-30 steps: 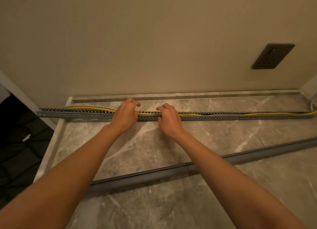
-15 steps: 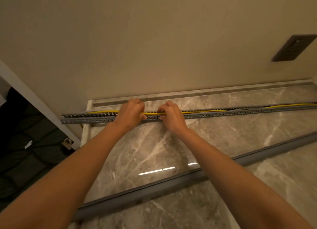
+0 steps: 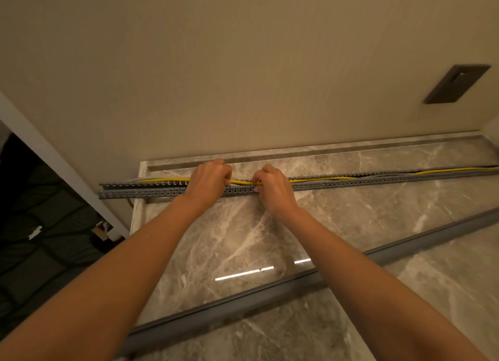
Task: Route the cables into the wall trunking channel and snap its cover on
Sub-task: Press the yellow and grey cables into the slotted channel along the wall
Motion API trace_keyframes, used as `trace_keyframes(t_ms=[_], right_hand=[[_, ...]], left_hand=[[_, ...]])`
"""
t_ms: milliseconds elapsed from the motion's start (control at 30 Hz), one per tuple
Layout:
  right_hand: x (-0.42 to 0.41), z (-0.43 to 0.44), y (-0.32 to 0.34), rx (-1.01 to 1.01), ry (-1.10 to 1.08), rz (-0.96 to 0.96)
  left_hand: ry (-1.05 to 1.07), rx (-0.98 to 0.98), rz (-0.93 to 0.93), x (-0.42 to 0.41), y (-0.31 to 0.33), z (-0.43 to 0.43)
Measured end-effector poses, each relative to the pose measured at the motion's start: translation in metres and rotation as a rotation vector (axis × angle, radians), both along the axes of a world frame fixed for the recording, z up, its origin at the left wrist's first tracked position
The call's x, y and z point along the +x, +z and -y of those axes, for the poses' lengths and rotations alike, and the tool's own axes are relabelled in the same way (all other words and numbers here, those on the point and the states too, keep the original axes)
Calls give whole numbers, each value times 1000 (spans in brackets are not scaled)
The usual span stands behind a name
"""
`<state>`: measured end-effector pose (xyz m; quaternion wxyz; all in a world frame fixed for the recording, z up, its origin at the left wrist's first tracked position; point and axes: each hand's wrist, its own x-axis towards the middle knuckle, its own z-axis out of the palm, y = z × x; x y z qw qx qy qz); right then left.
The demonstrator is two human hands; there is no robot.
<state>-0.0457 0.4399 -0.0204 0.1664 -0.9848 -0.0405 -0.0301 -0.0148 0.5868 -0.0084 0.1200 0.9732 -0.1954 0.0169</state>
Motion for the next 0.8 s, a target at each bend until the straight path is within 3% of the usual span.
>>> trace_keyframes(t_ms=[100,200,333,533,667,733,800], right_hand=[[-3,-2,-4,-80,55,55],[-6,-2,-4,-114,52,-6],[-4,1,1,-114,13,-56],[-8,-12,1,-109,-62,-19],[-7,-22,6,-32,-54,1],[-6,-27,5,-11,6,11],[-4,-36,6,15,54,-8]], left_hand=[[28,100,12,-7,0,10],[-39,261,97,-14,-4,20],[-125,286,77,-17,-5,13],[-101,143,-55,-23,-10,-2],[-6,-240,-201,-20,-3,-8],[78,-395,-184,-14,5,-15],[104,-351,-163,-7,6,-27]])
